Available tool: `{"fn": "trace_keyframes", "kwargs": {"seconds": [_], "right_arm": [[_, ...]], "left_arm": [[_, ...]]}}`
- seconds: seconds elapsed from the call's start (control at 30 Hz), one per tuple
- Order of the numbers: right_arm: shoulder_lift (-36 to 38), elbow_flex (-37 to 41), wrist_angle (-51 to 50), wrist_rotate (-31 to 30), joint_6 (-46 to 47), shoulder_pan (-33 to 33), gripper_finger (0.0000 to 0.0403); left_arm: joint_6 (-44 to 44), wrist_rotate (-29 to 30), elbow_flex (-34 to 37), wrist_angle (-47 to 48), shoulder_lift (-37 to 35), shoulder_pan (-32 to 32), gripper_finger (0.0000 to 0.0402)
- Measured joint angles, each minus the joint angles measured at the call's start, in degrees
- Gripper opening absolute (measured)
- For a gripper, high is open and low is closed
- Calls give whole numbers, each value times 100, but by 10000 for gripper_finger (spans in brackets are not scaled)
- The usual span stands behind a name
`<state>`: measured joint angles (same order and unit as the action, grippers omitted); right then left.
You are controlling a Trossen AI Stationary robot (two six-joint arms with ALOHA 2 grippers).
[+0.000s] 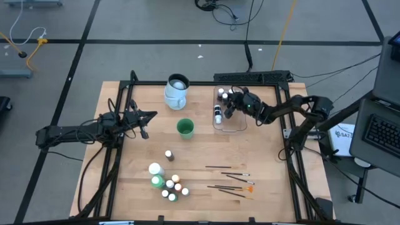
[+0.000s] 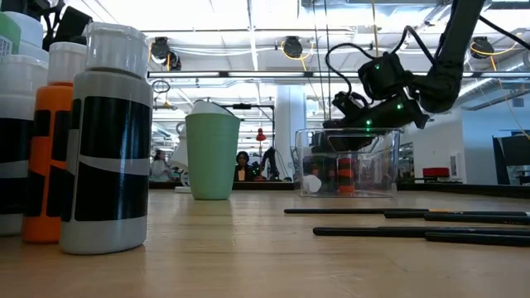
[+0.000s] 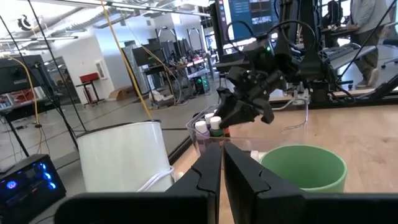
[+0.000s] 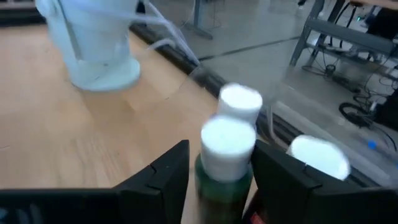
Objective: Pick & Place Paint Supplies
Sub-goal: Put the top green paint bottle into the transparent bin, then put the brown paint bottle into the transparent bin
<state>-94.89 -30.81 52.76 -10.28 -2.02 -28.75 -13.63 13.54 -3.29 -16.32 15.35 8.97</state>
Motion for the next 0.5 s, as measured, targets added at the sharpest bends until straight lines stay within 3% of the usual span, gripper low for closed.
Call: {"fn": "trace_keyframes", "kwargs": {"seconds": [0.3,0.5], "right_arm": [[875,0,10,26,-63,91,181],[2406,-2,-925,913,-277,300,158]], "left_arm": [[-4,2,0,123,2,0,24],[-7,2,0,216,0,-2,24]]}}
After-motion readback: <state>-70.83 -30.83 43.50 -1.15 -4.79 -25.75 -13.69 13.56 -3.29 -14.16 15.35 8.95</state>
